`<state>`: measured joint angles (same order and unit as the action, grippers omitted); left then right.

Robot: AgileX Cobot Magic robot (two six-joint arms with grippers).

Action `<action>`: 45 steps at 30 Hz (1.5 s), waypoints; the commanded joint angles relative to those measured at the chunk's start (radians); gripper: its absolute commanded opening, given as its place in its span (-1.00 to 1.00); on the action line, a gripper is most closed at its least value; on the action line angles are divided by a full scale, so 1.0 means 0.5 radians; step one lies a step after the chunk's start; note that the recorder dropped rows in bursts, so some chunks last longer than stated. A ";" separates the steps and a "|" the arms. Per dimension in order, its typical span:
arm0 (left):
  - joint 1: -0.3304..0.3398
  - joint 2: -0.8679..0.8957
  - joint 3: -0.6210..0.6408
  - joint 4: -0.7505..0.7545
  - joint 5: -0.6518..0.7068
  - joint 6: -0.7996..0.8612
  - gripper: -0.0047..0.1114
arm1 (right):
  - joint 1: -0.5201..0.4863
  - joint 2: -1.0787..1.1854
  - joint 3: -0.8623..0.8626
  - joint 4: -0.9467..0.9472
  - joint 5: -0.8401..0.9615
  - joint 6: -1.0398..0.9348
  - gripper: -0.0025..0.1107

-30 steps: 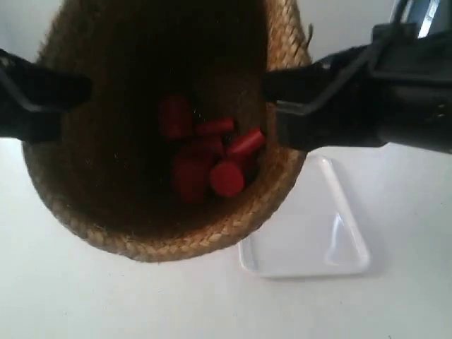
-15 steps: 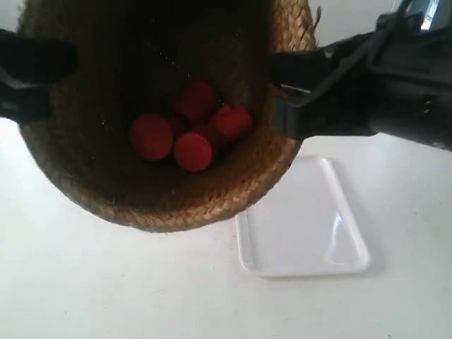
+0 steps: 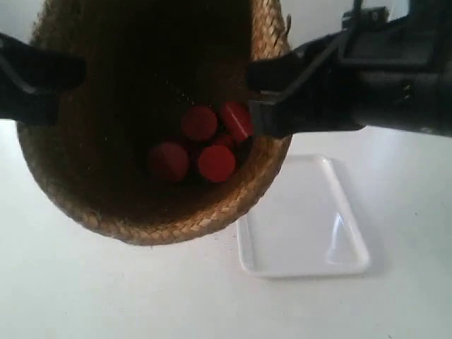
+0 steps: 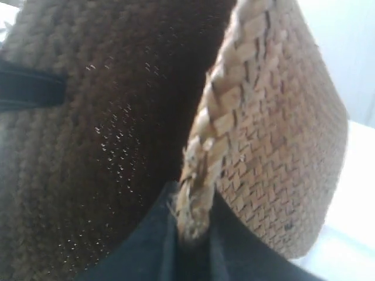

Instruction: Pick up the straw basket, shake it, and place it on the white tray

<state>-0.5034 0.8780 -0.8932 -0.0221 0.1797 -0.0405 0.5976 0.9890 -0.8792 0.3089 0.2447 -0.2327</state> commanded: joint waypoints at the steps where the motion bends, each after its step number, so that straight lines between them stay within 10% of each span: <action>1: 0.025 0.052 0.072 0.131 -0.161 0.081 -0.92 | -0.026 0.055 0.100 -0.114 -0.348 -0.115 -0.96; 33: 0.031 0.036 -0.058 0.137 -0.042 -0.113 -0.92 | -0.063 -0.047 -0.014 -0.205 0.117 -0.098 -0.96; 45: 0.031 0.340 -0.367 0.127 0.426 -0.468 -0.92 | -0.281 0.011 -0.040 -0.517 0.308 0.791 -0.96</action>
<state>-0.4884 0.9821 -1.0342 0.0219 0.3561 -0.2319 0.5070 0.9686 -0.8800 0.1288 0.3632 0.0688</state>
